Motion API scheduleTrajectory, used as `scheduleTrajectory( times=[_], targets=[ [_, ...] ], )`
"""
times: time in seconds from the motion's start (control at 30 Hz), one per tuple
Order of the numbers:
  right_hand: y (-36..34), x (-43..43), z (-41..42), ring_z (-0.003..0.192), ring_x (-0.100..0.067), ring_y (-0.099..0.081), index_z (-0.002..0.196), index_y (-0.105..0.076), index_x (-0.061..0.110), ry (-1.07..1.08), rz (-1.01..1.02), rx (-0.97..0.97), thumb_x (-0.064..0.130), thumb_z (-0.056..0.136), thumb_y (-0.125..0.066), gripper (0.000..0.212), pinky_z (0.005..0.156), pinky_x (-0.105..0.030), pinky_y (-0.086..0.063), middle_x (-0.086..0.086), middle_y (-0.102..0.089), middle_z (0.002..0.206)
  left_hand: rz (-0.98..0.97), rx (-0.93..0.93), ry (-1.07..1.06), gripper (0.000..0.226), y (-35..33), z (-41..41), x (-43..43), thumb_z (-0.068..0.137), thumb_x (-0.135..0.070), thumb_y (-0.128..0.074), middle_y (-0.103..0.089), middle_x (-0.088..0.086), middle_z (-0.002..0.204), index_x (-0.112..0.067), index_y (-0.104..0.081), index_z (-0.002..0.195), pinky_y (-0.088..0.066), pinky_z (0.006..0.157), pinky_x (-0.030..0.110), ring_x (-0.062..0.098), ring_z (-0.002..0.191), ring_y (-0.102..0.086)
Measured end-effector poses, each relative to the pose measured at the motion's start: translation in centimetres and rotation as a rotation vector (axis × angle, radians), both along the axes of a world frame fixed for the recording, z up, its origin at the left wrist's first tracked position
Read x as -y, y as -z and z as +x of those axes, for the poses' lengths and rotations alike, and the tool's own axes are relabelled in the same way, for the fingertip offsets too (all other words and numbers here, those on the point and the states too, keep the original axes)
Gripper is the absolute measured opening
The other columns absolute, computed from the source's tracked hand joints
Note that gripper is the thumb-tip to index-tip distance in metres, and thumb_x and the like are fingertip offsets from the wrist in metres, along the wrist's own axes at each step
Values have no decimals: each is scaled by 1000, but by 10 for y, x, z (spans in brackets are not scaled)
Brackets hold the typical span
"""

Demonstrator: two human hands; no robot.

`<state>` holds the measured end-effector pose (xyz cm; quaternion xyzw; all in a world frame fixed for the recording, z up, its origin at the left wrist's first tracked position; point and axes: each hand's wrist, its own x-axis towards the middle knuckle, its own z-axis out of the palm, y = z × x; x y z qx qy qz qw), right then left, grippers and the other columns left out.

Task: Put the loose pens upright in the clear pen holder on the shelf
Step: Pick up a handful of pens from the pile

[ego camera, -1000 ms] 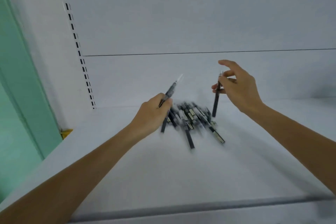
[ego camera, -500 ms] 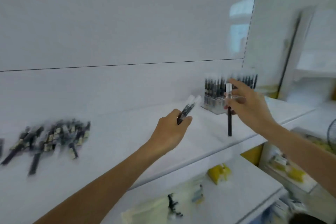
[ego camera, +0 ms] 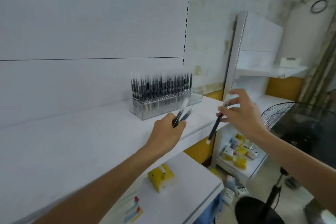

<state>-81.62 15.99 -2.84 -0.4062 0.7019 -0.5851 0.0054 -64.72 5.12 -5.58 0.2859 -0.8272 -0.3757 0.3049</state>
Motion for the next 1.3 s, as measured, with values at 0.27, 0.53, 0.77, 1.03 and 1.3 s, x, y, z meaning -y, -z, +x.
scheduleTrajectory(
  times=[0.27, 0.53, 0.77, 1.03, 1.3],
  targets=[
    [-14, 63, -45, 71, -24, -69, 121, -48, 16, -117, -38, -118, 2, 84, -66, 44, 61, -29, -60, -5, -55, 79, -182, 57, -49, 33, -20, -47, 49, 96, -30, -46, -38, -3, 60, -18, -36, 67, -29, 45, 18, 10, 52, -34],
    [-7, 142, -98, 80, -33, -67, 125, -45, 14, -207, -67, -88, 2, 86, -62, 44, 58, -27, -58, -6, -52, 82, -161, 61, -146, 33, -19, -76, 79, 98, -32, -41, -38, -2, 59, -15, -39, 70, -26, 45, 19, 12, 50, -34],
    [-20, 202, -137, 82, -29, -66, 125, -44, 18, -400, -168, -136, 4, 86, -61, 45, 70, -42, -58, 1, -53, 81, -176, 22, -375, 33, -16, -106, 96, 96, -34, -43, -39, -2, 56, -14, -42, 69, -31, 42, 14, 10, 45, -34],
    [-38, 233, -185, 80, -25, -66, 124, -42, 17, -511, -314, -221, 6, 86, -60, 42, 71, -34, -57, 7, -50, 80, -61, 30, -490, 29, -5, -154, 78, 97, -31, -43, -37, -2, 58, -15, -41, 72, -28, 47, 20, 10, 47, -32],
    [-31, 246, -190, 75, -14, -59, 129, -42, 13, -614, -310, -393, 7, 88, -61, 45, 63, -9, -44, 1, -52, 88, -89, 57, -622, 29, 2, -169, 69, 96, -31, -46, -39, -4, 60, -19, -41, 70, -33, 49, 13, 9, 52, -36]
  ],
)
